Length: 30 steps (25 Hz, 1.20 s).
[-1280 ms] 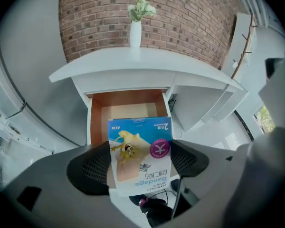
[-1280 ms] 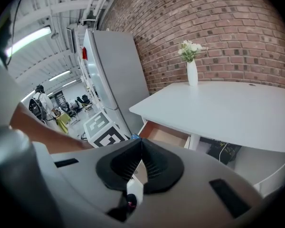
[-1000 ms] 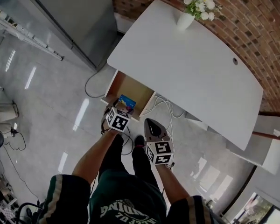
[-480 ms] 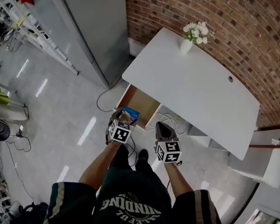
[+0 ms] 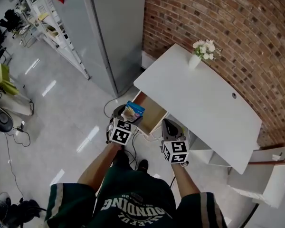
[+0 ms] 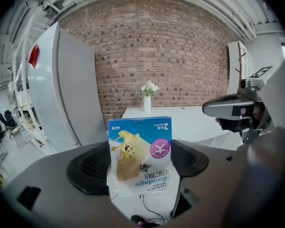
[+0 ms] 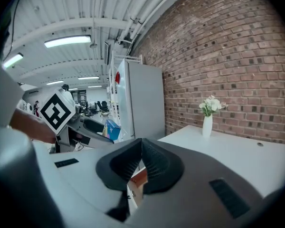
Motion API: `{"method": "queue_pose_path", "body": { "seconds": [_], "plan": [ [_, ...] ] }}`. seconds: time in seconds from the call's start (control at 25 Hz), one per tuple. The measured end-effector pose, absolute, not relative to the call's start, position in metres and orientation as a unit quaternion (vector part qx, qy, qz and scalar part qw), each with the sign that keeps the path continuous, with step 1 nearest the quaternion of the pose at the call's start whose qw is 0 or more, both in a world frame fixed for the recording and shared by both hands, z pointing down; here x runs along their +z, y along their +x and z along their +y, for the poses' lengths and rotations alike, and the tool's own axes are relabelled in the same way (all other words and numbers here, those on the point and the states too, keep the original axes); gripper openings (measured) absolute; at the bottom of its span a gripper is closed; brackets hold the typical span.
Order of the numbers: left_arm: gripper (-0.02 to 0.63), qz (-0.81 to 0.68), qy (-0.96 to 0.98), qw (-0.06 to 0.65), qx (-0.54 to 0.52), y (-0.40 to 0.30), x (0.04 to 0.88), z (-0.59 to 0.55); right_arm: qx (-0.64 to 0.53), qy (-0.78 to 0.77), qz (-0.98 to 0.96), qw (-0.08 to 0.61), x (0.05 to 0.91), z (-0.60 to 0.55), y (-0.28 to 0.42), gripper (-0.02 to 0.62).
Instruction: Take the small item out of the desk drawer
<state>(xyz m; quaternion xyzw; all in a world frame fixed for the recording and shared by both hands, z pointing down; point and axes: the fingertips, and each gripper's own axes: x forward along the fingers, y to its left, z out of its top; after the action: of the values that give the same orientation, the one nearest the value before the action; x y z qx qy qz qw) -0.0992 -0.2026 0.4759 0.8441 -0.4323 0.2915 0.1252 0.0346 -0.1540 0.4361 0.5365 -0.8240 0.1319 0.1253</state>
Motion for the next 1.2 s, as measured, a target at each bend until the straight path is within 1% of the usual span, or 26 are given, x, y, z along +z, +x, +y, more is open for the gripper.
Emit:
{"method": "queue_pose_path", "body": {
  "seconds": [0.28,0.56,0.8,1.2],
  "plan": [
    [0.413,-0.461,0.849,0.093,0.241,-0.097,0.425,-0.196,0.09,0.53,-0.838,0.096,0.393,-0.162,0.034,0.025],
    [0.413,-0.465,0.853,0.076,0.227,-0.095,0.402,-0.19,0.072,0.52,-0.845,0.098,0.384,-0.165,0.03,0.025],
    [0.413,-0.465,0.851,0.061,0.235,-0.101,0.4,-0.191,0.071,0.518,-0.847,0.093,0.384,-0.166,0.021,0.025],
    [0.413,-0.471,0.85,0.057,0.231,-0.103,0.395,-0.19,0.062,0.522,-0.845,0.098,0.381,-0.164,0.019,0.023]
  ]
}}
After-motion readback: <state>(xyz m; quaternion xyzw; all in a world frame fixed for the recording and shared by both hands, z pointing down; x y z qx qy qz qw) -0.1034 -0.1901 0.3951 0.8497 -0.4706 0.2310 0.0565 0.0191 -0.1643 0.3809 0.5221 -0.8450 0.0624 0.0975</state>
